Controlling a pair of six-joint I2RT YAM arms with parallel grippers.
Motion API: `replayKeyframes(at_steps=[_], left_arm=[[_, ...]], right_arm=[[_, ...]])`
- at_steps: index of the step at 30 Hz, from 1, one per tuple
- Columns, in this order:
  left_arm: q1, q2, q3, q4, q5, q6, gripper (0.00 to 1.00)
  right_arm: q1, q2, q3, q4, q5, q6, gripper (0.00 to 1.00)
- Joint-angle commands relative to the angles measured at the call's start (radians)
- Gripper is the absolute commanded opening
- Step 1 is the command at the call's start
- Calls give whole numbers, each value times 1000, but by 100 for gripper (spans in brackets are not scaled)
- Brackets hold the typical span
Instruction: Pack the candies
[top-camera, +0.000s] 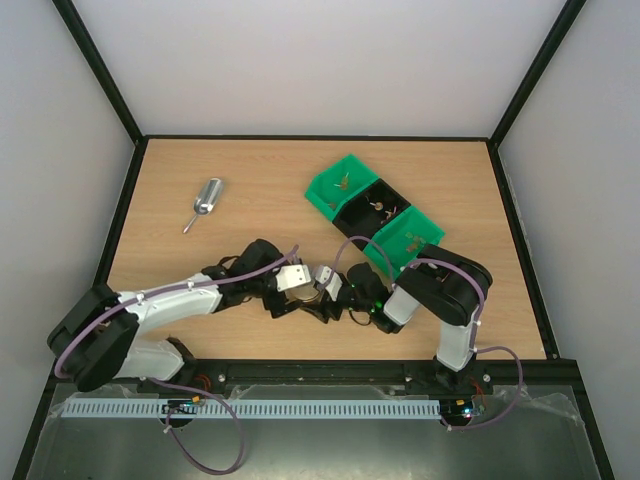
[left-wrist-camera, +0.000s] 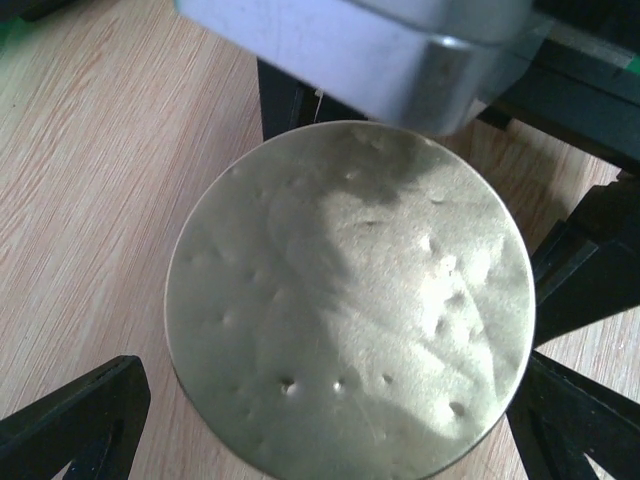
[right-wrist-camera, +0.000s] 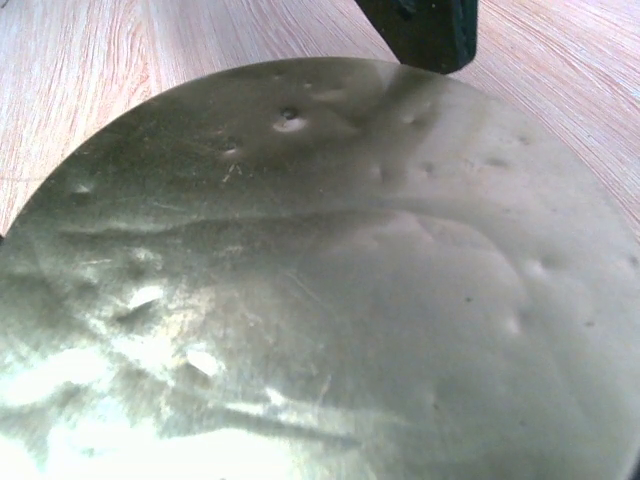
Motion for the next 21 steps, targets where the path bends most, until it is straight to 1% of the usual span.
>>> replayKeyframes(at_steps=[1,5,7,10,13,15,19,21], left_arm=[[30,-44,-20,3,-45,1,99],[94,-63,-21,-5,1,-20,99],[127,-84,-19,-19,68,-10,99],[132,-125,-37,-23,133,29,99],[110,-152,-40,-38,191,63,99],[72,-161,-43,-23,206,71,99],[10,-127,-37,38,186,56,99],[-1,-95,-27,72,163,46,95]], right_arm=[[3,-12,-29,-18,-6,-38,58],[4,-19,-38,-19,-8,-47,57],[4,-20,-39,-20,-1,-41,57],[3,-18,-35,-18,0,-34,57],[2,-13,-31,-18,1,-28,57],[4,-11,-27,-19,4,-23,57],[4,-9,-22,-20,4,-15,57],[4,-9,-23,-20,4,-14,57]])
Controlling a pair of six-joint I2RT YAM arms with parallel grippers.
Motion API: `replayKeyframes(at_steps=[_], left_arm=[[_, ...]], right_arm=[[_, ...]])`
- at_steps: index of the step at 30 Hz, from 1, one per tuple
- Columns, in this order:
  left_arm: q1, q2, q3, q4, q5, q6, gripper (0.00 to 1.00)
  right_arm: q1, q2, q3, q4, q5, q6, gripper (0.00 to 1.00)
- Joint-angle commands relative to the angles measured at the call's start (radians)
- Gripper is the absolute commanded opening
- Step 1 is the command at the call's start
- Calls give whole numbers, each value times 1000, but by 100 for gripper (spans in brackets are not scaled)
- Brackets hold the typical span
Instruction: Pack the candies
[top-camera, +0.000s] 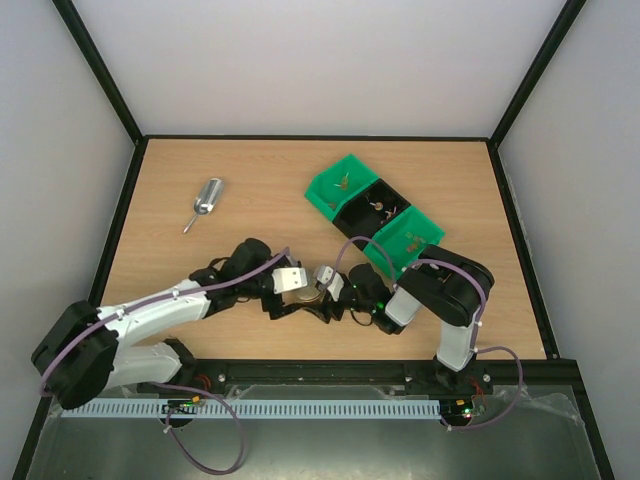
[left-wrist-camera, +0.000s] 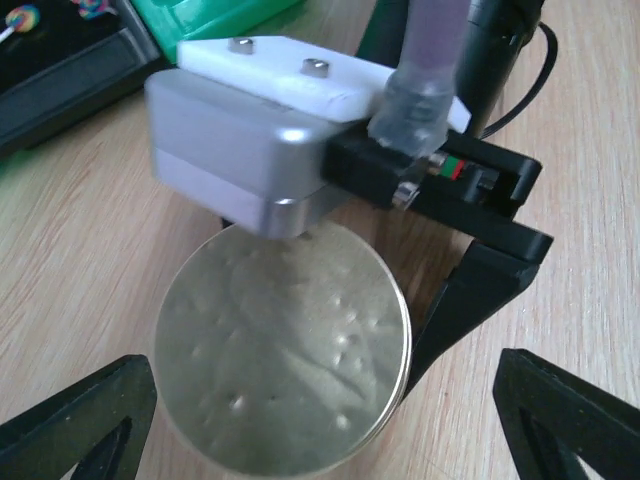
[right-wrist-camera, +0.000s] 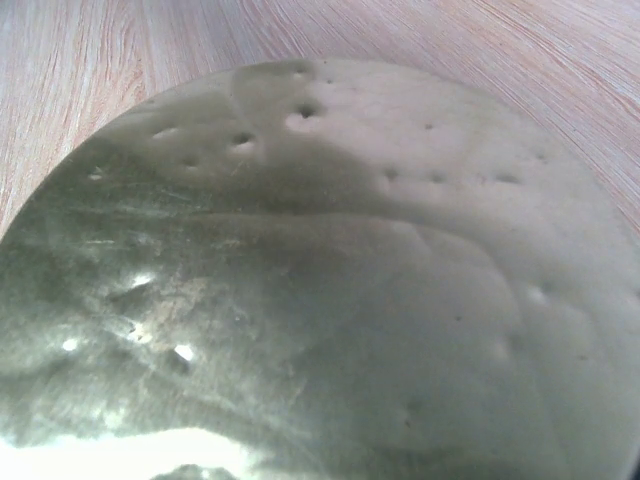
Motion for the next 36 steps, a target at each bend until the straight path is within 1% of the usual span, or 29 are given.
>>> replayKeyframes(at_steps=[1,2,4,6,8,12,19,23,26,29,36], left_arm=[[-28,56,8,87,-4,0,90],[-30,66,12,95,-8,5,84],[-30,67,9,105,-4,31,68],[-32,47,-3,97,40,85,57],[-33,35,-12,80,75,136,49],[-37,66,-6,58,71,202,38],[-43,124,10,95,25,205,31],[-47,120,-2,103,19,221,30],[-48,107,-10,94,31,244,31],[-49,93,-12,84,59,261,37],[-50,99,-10,74,96,283,38]], right_arm=[[7,1,-8,-27,-6,-10,57],[7,1,-8,-27,-4,-9,57],[7,0,-11,-28,-5,-10,57],[7,0,-11,-31,-5,-11,57],[6,0,-9,-31,-6,-12,57],[6,4,-5,-30,-5,-9,57],[6,7,-3,-30,-5,-9,57],[7,6,-3,-30,-2,-9,57],[7,8,-1,-30,-4,-5,57],[7,10,0,-32,-2,-5,57],[6,10,3,-32,-1,-2,57]])
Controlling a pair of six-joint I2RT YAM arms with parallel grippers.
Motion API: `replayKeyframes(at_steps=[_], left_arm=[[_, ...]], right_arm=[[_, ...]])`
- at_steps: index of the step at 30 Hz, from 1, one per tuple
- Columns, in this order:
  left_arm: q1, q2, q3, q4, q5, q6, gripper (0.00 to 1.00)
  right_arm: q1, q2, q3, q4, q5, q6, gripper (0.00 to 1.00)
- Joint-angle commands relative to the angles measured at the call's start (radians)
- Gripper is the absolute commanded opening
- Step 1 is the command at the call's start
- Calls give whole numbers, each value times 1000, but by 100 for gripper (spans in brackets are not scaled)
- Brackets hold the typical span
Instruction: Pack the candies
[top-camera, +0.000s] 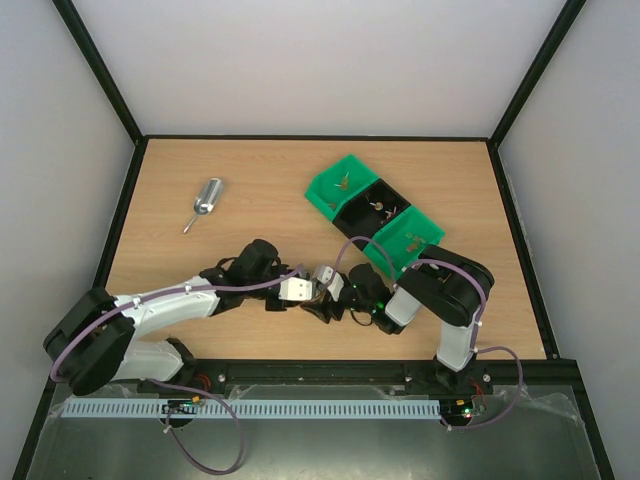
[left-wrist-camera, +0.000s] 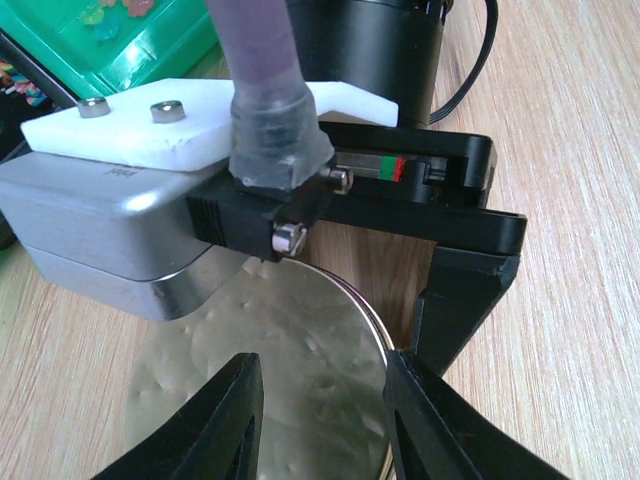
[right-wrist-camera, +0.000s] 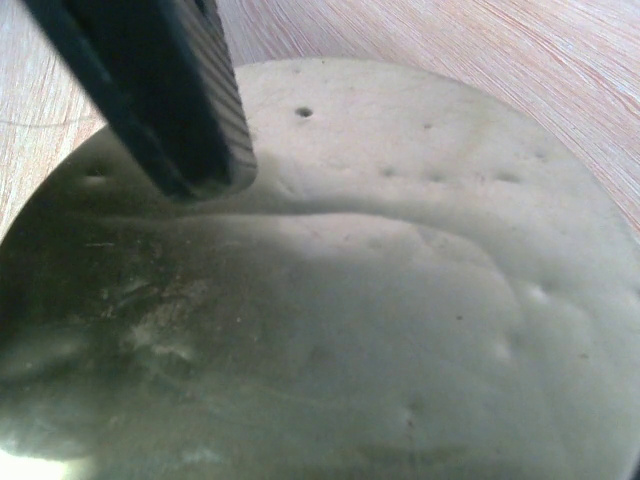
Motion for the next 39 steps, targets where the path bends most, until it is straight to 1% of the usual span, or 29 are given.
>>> replayKeyframes(at_steps=[1,7,10,16,23,25,34,36,39], left_arm=[[-6,-5,-11,-22,55,39,38],[-9,3,-9,-27,43,51,41],[-11,14,-10,-17,9,34,41],[-11,2,-26,26,-120,5,31],[12,-53,-61,-32,-129,49,21],[25,-65,-71,-41,-133,52,20],[123,-76,-96,-32,-165,63,18],[167,-67,-85,-23,-166,33,17],[260,-62,-41,-43,-119,-23,17]], right_arm=[[6,12,3,-32,-1,-6,57],[7,9,-1,-35,-4,-6,57],[7,9,-1,-33,-5,-10,56],[7,2,-14,-33,-28,-41,56],[7,-4,-27,-29,-47,-66,53],[6,-6,-29,-28,-50,-67,52],[7,-14,-39,-25,-62,-72,50],[7,-17,-41,-25,-59,-69,50],[7,-19,-43,-25,-52,-66,50]])
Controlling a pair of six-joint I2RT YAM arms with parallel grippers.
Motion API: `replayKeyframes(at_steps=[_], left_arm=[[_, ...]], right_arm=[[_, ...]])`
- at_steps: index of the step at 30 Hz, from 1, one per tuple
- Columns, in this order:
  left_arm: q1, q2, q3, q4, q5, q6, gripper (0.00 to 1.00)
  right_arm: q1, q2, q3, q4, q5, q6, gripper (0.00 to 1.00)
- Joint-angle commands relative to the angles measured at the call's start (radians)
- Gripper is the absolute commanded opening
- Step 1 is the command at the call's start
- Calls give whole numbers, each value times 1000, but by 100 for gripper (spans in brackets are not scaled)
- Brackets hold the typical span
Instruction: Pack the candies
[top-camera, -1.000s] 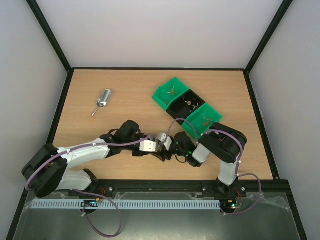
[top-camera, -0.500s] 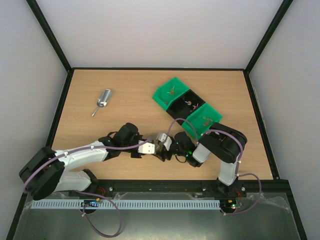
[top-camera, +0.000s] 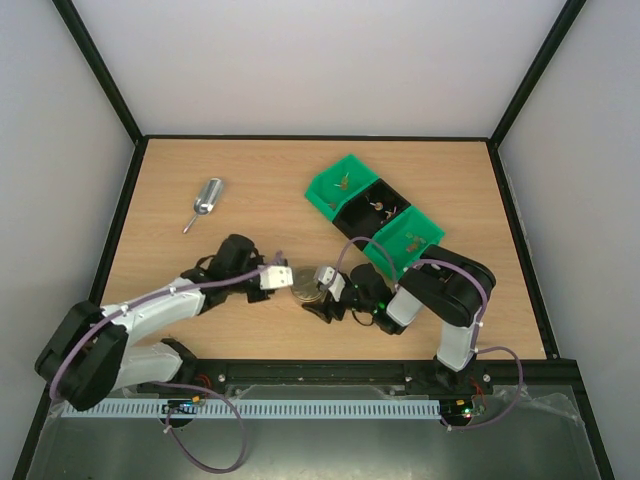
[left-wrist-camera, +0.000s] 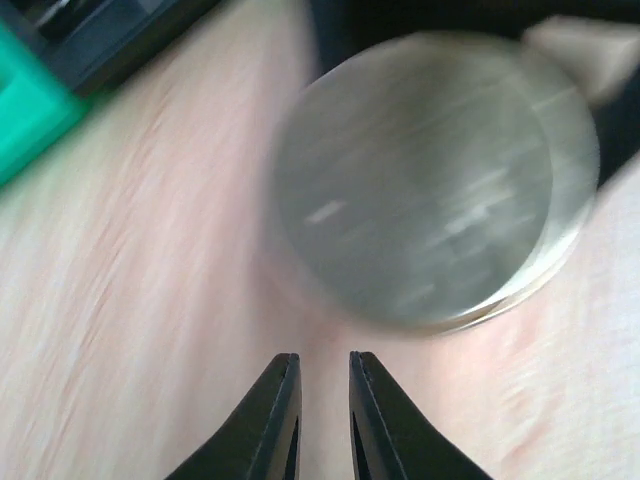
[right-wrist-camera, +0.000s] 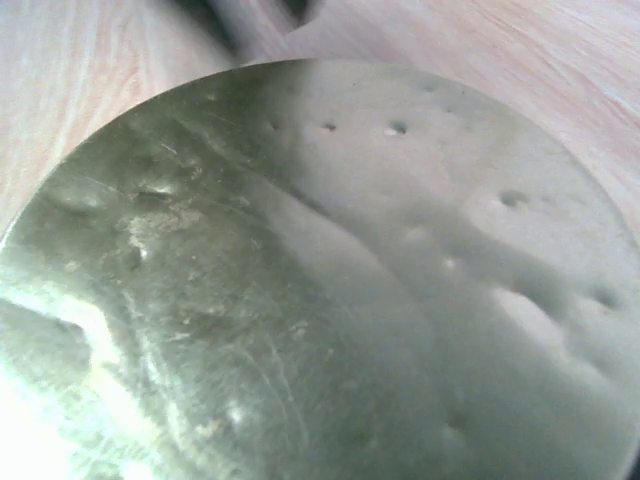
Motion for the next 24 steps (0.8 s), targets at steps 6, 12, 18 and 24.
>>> replayKeyframes(at_steps=[6,12,18,24], left_arm=[[113,-123,-2,-130,77,65,25],[-68,-179,-40,-115,75,-20,36],[-182,-77,-29,25,3,-105,38],[-211,18,-14,131,-64,-122,38]], right_arm=[[16,-7,-29,-28,-37,-25,50],[16,-4,-24,-33,-27,-5,50],[16,-9,-26,-37,-24,-5,50],[16,-16,-31,-39,-29,-8,50]])
